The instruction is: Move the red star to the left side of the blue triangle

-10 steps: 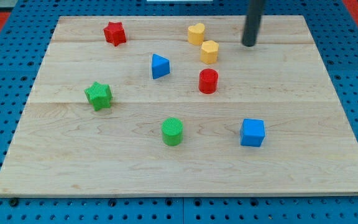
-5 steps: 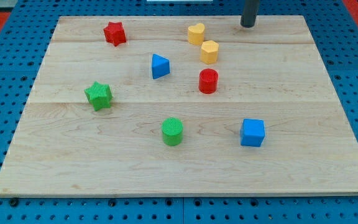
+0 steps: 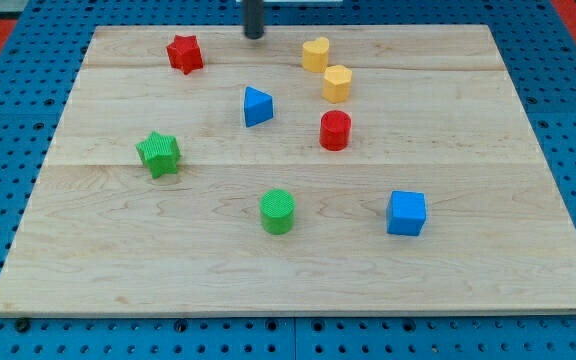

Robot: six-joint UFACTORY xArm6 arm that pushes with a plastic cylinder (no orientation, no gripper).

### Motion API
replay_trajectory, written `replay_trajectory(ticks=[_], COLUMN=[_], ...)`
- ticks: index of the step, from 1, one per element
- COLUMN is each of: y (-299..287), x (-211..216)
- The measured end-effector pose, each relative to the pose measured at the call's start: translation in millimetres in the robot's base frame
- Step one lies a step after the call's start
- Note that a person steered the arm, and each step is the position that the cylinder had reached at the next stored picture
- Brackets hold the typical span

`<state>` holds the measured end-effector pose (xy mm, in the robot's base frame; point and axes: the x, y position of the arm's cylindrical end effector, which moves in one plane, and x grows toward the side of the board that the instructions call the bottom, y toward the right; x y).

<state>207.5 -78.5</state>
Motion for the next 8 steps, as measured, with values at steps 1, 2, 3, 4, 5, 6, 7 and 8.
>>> replay_trajectory(ticks=[1,2,3,4,5,6,7,8], y=[-86,-62,75,54,17,-20,-10,-7], x=[-16,50,72,76,78,113,151,213])
